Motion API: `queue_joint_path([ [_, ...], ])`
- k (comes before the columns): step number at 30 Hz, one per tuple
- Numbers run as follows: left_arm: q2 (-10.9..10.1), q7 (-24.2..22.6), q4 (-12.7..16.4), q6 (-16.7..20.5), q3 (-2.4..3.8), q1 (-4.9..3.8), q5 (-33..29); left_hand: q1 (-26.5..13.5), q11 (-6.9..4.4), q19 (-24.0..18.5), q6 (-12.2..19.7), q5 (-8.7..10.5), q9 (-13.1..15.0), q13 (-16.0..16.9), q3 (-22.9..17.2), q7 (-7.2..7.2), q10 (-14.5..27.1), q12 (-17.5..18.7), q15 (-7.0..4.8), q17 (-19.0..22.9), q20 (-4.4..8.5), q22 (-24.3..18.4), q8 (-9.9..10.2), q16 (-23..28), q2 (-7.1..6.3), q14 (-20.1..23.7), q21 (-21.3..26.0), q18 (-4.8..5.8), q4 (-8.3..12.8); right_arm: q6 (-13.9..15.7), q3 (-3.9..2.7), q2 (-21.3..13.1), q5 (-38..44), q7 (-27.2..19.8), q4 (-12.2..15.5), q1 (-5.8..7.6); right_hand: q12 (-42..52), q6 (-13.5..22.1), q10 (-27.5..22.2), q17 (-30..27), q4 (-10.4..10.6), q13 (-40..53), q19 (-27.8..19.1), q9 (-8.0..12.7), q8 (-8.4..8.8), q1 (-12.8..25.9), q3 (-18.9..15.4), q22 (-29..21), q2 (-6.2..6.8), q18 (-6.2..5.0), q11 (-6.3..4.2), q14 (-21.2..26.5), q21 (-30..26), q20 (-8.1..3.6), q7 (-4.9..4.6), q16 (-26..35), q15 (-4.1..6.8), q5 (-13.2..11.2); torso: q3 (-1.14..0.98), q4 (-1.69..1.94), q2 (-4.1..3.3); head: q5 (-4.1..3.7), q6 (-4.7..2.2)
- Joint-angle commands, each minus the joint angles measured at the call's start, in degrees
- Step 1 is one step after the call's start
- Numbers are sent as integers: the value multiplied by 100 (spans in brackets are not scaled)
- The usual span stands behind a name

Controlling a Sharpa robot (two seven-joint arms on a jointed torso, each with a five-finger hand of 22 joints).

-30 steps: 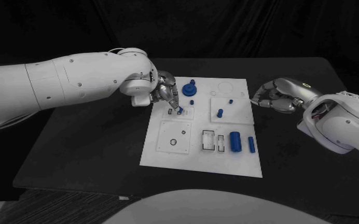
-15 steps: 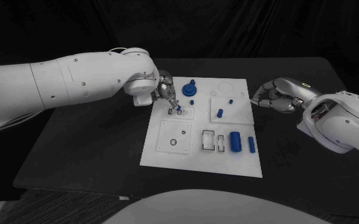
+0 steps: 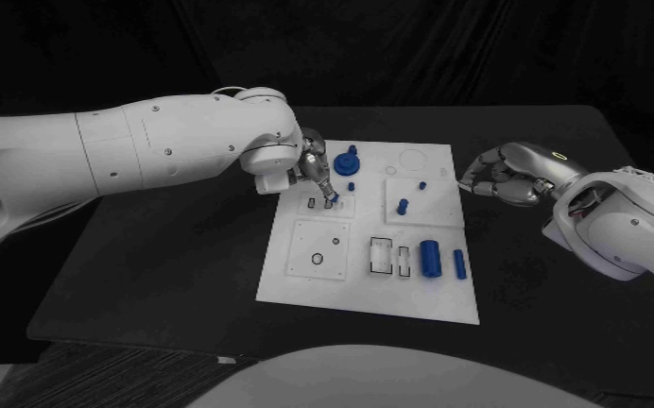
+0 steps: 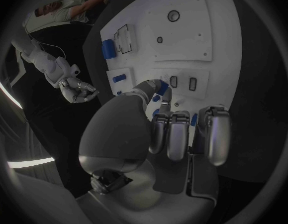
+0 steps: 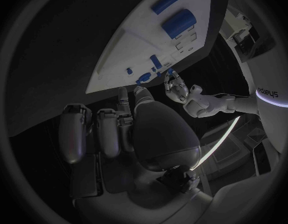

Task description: Assemble the parts on the task board

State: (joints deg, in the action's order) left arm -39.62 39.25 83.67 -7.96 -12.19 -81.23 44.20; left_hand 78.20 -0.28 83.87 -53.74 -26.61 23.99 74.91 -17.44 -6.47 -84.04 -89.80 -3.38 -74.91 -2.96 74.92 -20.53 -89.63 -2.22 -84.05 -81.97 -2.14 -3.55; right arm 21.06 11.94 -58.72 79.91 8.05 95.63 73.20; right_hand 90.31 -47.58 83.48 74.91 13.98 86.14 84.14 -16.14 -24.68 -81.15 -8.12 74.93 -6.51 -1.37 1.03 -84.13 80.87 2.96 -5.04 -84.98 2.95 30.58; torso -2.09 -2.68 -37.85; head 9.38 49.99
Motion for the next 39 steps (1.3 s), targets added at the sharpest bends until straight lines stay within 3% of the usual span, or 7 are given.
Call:
queue_joint_path([
  [1, 68, 138, -74, -175, 5, -13, -58, -98, -45, 215, -293, 36, 57, 1509, -39, 267, -596, -20, -50, -1509, 39, 1223, -17, -37, 16, -595, 42, 6, 1, -27, -4, -3, 13, 81, -2, -12, -31, -25, 652, 477, -18, 386, 158, 4, 6, -117, 10, 1188, -57, -102, -52, -379, -29, 3, -6, 35, 38, 25, 4, 9, -5, 5, 1],
  [7, 155, 179, -145, -250, 5, -13, -58, -104, -49, 214, -298, 43, 59, 1509, -43, 270, -596, -20, -52, -1509, 41, 1222, -16, -37, 17, -595, 45, 6, 6, -29, -4, 6, 13, 78, -4, -12, -31, -25, 652, 477, -18, 386, 158, 4, 6, -117, 10, 1188, -57, -102, -52, -379, -29, 3, -6, 35, 38, 25, 9, -10, -9, 18, 1],
  [15, 257, 174, -224, -335, 5, -13, -58, -128, -55, 207, -296, 91, 64, 1509, -64, 275, -596, -20, -61, -1509, 50, 1214, -2, -37, 26, -595, 69, 1, 26, -26, -4, 6, 13, 76, -4, -12, -31, -25, 652, 477, -18, 386, 158, 4, 6, -117, 10, 1188, -57, -102, -52, -379, -29, 3, -6, 35, 38, 25, 1, 6, -8, -10, 1],
  [23, 299, 196, -301, -445, 5, -12, -58, -132, -57, 201, -298, 93, 67, 1509, -83, 275, -596, -20, -64, -1509, 53, 1208, 4, -37, 43, -595, 87, -3, 37, -19, -4, 12, 13, 74, -12, -12, -31, -25, 652, 477, -18, 386, 158, 4, 6, -117, 10, 1188, -57, -102, -52, -379, -29, 3, -6, 35, 38, 25, 14, -21, -8, 32, 1],
  [32, 408, 190, -387, -597, 5, -11, -58, -261, -66, 200, -292, 270, 75, 1509, -81, 285, -596, -20, -73, -1509, 64, 1202, 50, -37, 46, -595, 111, -5, 39, -17, -4, 33, 13, 67, -24, -13, -31, -27, 652, 480, -26, 386, 157, 6, 8, -127, 16, 1187, -51, -102, -49, -379, -32, 1, -11, 34, 38, 32, 10, -20, -1, 30, 1],
  [39, 462, 189, -457, -658, 4, -5, -58, -351, -73, 195, -295, 513, 80, 1509, -74, 296, -596, -20, -80, -1509, 72, 1193, 96, -37, 77, -595, 144, -10, 46, -15, -4, 30, 13, 68, -22, -13, -31, -27, 652, 480, -26, 386, 157, 6, 8, -127, 16, 1187, -51, -102, -49, -379, -32, 1, -11, 34, 38, 32, 5, -9, -1, 8, 1],
])
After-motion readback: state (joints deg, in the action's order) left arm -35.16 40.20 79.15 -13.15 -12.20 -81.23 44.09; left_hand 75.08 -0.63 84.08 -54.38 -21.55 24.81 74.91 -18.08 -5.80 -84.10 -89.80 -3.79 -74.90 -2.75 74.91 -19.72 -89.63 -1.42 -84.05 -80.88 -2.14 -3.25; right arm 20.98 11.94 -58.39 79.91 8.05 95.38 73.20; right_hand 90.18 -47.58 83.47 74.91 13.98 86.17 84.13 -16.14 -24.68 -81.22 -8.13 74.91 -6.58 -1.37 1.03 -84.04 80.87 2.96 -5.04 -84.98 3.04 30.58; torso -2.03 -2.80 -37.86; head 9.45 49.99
